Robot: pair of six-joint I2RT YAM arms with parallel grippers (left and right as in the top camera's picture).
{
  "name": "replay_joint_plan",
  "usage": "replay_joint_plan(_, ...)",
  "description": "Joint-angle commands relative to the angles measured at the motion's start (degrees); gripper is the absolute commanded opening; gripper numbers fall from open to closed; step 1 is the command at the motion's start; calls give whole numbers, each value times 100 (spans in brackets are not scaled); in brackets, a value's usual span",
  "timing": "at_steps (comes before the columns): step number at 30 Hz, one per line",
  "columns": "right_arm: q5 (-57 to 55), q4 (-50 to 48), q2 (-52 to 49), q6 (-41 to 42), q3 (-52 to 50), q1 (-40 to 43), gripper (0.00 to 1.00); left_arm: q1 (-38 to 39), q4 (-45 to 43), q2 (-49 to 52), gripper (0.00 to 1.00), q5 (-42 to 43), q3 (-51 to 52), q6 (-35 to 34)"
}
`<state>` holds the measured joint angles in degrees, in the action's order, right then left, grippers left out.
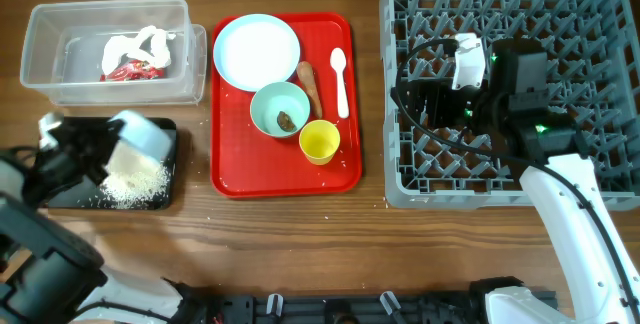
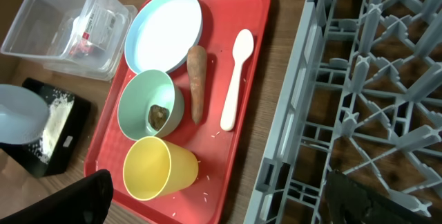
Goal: Sort waste into correct bins and load items into the dishwasher rack
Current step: 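Return the empty bowl to the red tray and grasp the green bowl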
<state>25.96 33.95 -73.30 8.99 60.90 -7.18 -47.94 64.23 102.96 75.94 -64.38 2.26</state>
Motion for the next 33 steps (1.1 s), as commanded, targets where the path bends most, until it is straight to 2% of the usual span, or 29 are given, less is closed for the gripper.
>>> replay_joint_plan(1, 111, -28, -42, 160, 48, -4, 100, 778, -74, -612, 4, -643, -13, 7)
replay_joint_plan(4, 107, -33, -42, 157, 48, -4, 100, 1432, -83, -1027, 4, -1344, -13, -304)
replay_joint_plan(7, 109, -35, -42, 157, 48, -4, 100, 2253, -295, -1377, 4, -2282, -13, -929)
replay_joint_plan(9, 109, -31, -44, 160, 48, -4, 100, 2929, -485, -1556, 4, -3246, -13, -1401)
replay_joint_plan(10, 109, -28, -44, 157, 48, -4, 100, 3475, -608, -1615, 4, -4065, -13, -1639)
replay_joint_plan(13, 109, -28, -42, 155, 48, -4, 100, 4607, -710, -1556, 4, -5709, -11, -2022)
replay_joint_plan(17, 87, -28, -44, 151, 48, -4, 100, 5897, -881, -1377, 4, -6957, -11, -2188)
replay_joint_plan(21, 90, -26, -44, 155, 48, -4, 100, 6642, -973, -1097, 4, -7414, -11, -2253)
replay_joint_plan(25, 90, -26, -44, 153, 48, -4, 100, 6913, -1060, -767, 6, -7517, -11, -2247)
replay_joint_plan(29, 87, -26, -44, 151, 48, -4, 100, 6937, -1303, -662, 40, -7541, -13, -2247)
replay_joint_plan(33, 87, -31, -44, 153, 48, -4, 100, 6937, -1121, -695, 46, -7536, -326, -2245)
